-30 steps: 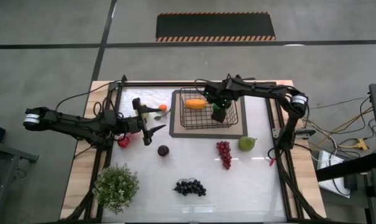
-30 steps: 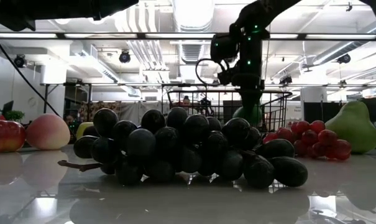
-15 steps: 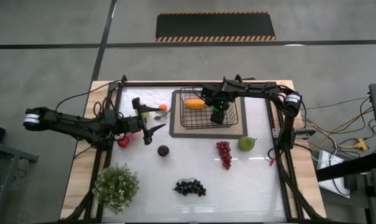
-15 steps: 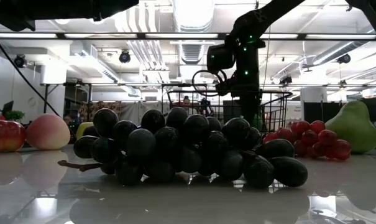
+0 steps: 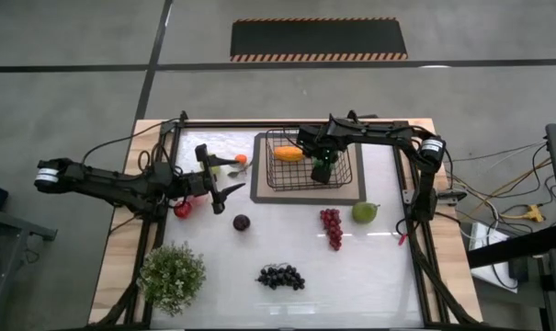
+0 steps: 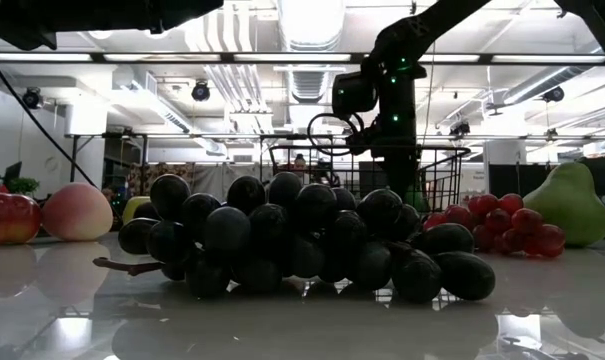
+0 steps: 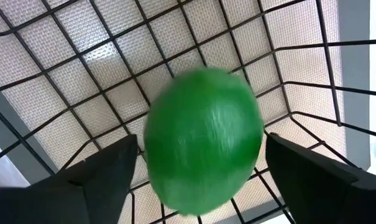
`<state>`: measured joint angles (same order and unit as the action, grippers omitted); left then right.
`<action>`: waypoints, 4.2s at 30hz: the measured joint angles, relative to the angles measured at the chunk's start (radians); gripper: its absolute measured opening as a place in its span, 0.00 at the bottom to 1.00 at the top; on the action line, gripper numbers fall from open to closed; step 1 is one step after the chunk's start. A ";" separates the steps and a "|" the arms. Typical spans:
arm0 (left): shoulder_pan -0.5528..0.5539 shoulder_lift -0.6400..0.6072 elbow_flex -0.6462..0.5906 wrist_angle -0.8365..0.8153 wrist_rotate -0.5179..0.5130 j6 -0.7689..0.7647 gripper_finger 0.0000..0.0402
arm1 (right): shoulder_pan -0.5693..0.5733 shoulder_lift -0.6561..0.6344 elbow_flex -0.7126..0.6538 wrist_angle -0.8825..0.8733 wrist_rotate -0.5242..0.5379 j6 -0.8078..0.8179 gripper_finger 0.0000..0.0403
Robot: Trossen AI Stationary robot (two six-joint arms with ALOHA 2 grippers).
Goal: Build produce basket
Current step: Put the orange tangerine into the black wire basket
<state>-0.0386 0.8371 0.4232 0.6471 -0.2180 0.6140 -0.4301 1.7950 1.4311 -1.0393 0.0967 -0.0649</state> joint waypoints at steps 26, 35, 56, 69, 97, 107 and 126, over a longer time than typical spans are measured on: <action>0.000 0.049 0.000 -0.001 -0.029 -0.270 0.68 | 0.199 -0.390 0.015 -0.017 0.010 0.124 0.82; 0.000 0.143 0.043 -0.180 -0.172 -0.562 0.68 | 0.398 -0.630 -0.195 0.213 0.018 0.186 0.82; 0.215 0.366 0.496 -1.225 -0.112 -0.594 0.68 | 0.584 -0.825 -0.597 0.578 0.063 0.228 0.81; 0.449 0.623 0.555 -1.194 0.023 -0.367 0.68 | 0.638 -0.835 -0.663 0.611 0.062 0.278 0.81; 0.596 0.760 0.534 -1.073 0.122 -0.346 0.56 | 0.642 -0.831 -0.705 0.637 0.062 0.337 0.81; 0.600 0.779 0.531 -1.074 0.122 -0.373 0.47 | 0.642 -0.831 -0.718 0.656 0.062 0.354 0.81; 0.600 0.776 0.531 -1.074 0.116 -0.399 0.21 | 0.642 -0.831 -0.719 0.656 0.062 0.354 0.81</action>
<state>0.5617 1.6129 0.9539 -0.4274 -0.1016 0.2153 0.2119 0.9642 0.7124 -0.3832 0.1589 0.2890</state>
